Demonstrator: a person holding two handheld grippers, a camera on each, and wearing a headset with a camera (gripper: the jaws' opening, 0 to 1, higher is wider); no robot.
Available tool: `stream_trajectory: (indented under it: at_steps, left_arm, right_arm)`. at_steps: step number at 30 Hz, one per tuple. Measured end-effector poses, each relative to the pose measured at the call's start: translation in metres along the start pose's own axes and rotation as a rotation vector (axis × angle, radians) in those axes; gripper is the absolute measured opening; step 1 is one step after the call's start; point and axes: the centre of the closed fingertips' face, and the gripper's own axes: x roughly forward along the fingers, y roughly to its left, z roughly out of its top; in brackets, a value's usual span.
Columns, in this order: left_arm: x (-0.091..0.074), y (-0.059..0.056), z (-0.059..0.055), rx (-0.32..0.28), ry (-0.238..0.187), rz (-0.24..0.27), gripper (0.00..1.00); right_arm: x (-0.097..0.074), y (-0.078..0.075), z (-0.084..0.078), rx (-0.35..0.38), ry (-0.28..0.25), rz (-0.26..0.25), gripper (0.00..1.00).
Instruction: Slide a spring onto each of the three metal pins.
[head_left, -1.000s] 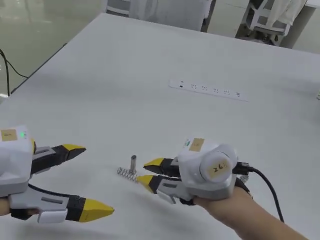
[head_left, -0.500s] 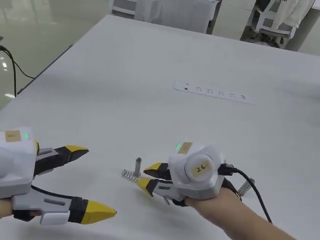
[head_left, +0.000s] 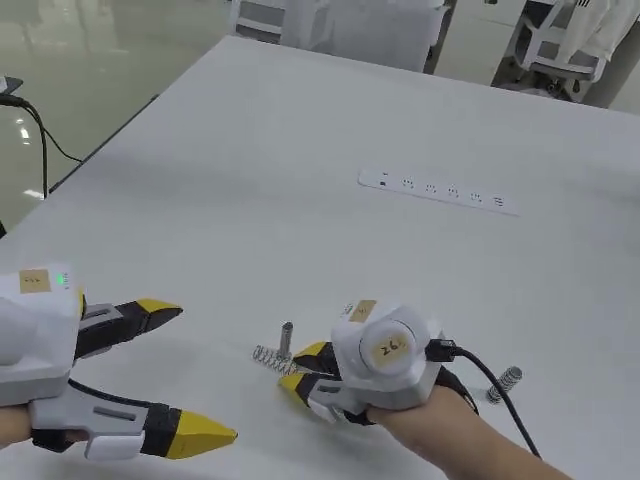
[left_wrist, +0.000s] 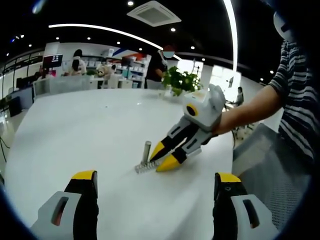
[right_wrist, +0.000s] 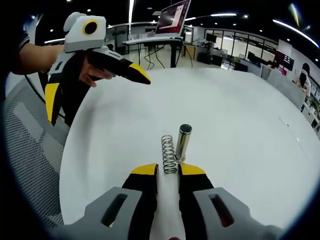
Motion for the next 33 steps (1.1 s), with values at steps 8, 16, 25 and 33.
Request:
stream_trajectory:
  at_steps: [8, 16, 25, 33]
  left_arm:
    - [-0.001, 0.000, -0.003, -0.007, 0.003, 0.005, 0.94]
    - [0.001, -0.001, -0.003, -0.007, 0.006, 0.000, 0.94]
    - [0.006, -0.005, -0.003, -0.006, 0.014, -0.017, 0.92]
    - [0.011, -0.012, -0.003, -0.007, 0.016, -0.041, 0.91]
  right_arm:
    - [0.001, -0.001, 0.001, 0.009, -0.004, -0.011, 0.08]
    - [-0.004, 0.005, -0.003, -0.016, 0.008, 0.010, 0.08]
    - [-0.019, 0.008, -0.001, -0.068, 0.008, 0.027, 0.08]
    - [-0.042, 0.001, 0.003, -0.094, -0.013, 0.022, 0.08]
